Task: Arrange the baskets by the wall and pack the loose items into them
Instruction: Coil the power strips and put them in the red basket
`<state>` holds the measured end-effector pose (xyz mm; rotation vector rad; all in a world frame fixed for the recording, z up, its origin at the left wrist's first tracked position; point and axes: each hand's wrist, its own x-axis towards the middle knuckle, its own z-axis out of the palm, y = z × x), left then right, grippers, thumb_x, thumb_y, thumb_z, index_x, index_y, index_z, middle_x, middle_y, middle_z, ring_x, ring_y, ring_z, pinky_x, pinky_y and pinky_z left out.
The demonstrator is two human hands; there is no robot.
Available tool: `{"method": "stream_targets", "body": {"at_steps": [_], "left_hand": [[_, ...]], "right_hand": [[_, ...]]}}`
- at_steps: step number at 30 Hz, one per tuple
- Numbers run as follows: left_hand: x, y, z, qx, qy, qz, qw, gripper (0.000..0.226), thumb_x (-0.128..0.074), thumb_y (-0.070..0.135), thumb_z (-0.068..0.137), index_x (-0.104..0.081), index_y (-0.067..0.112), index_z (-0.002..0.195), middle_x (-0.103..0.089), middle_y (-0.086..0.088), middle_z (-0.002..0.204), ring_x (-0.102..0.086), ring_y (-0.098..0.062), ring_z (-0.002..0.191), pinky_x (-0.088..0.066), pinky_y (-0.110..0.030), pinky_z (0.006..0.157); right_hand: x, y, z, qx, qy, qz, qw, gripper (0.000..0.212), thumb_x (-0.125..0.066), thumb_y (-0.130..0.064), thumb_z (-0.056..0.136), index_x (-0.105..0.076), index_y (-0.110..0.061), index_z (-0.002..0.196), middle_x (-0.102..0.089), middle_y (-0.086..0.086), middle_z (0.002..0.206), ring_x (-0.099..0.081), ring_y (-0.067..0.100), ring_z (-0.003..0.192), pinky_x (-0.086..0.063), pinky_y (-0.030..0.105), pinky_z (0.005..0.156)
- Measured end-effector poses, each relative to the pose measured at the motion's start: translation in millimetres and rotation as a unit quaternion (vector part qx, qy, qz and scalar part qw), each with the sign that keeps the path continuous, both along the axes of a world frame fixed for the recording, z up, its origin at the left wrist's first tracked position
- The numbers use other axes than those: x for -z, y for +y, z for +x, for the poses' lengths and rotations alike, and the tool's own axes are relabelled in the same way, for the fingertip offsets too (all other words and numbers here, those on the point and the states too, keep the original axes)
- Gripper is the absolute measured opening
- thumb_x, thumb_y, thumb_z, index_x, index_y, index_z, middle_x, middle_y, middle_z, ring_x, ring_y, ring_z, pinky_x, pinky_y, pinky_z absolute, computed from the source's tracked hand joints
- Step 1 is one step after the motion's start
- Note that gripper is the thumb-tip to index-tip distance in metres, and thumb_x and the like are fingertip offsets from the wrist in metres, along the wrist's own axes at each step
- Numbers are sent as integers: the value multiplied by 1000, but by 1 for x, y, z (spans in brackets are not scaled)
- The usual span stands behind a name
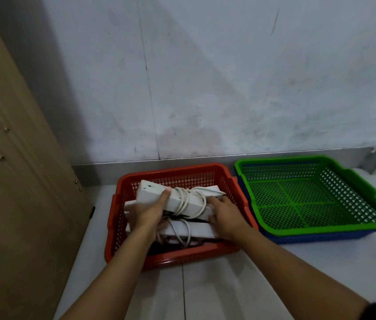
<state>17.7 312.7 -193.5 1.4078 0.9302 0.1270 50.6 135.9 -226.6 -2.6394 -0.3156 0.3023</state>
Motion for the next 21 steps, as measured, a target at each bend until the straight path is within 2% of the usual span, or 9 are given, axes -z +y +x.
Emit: {"method": "stream_targets", "body": {"at_steps": [2,4,6,8,10,13,16,19,21], "left_hand": [[-1,7,1,5,-1,225,974,111,-88,47,51,-26,18,139,-45,-17,140,-47,-38,125,-46,-48,100],[-4,12,-2,62,-58,328,941,95,-86,44,57,-35,18,134,-50,-15,135,-48,-34,124,-43,-41,97],[2,14,-12,137,-83,330,930,75,-79,44,68,-42,20,128,-61,-10,124,-59,-30,112,-47,-30,83],[10,16,-26,166,-77,357,916,67,-69,50,76,-40,23,131,-65,-7,122,-64,-28,106,-48,-28,76],[15,20,-33,180,-58,415,890,67,-60,59,78,-39,25,131,-66,-8,121,-64,-31,105,-52,-35,79],[13,33,-31,202,54,482,851,73,-51,71,76,-35,31,134,-66,-13,117,-61,-38,106,-49,-45,85],[17,36,-32,229,142,516,813,65,-57,57,82,-36,27,135,-61,-17,117,-59,-38,107,-48,-45,84],[19,31,-34,239,177,533,792,50,-56,37,89,-39,20,133,-49,-20,124,-56,-38,110,-48,-45,86],[16,26,-33,258,199,529,784,52,-53,36,90,-37,15,135,-44,-22,131,-52,-41,115,-47,-46,90]], "right_hand": [[2,3,8,4,0,-6,1000,57,-52,-12,86,-37,-26,139,-36,16,142,-45,42,122,-37,43,107],[5,3,11,-4,10,-14,1000,57,-49,-8,87,-36,-26,139,-38,19,141,-46,42,121,-38,44,105],[8,2,11,-12,28,-10,999,55,-48,-9,87,-36,-25,139,-42,18,136,-47,40,121,-39,46,104],[8,1,8,-9,32,-3,999,51,-46,-15,88,-36,-24,137,-42,14,135,-48,39,121,-41,48,102],[7,1,4,-8,18,-5,1000,47,-45,-25,90,-37,-24,137,-41,12,136,-49,38,120,-42,48,100],[5,0,-4,-14,-13,-19,1000,44,-47,-36,92,-40,-24,133,-39,10,133,-54,39,113,-46,47,94],[9,-4,-10,-44,1,-52,998,39,-41,-40,94,-50,-20,127,-49,11,132,-56,37,111,-47,46,93],[10,-7,-16,-59,21,-94,994,44,-33,-45,95,-58,-17,120,-60,15,126,-56,35,114,-45,45,96],[6,-11,-23,-56,1,-107,993,45,-32,-45,96,-57,-16,120,-58,15,126,-54,36,115,-42,46,96]]}}
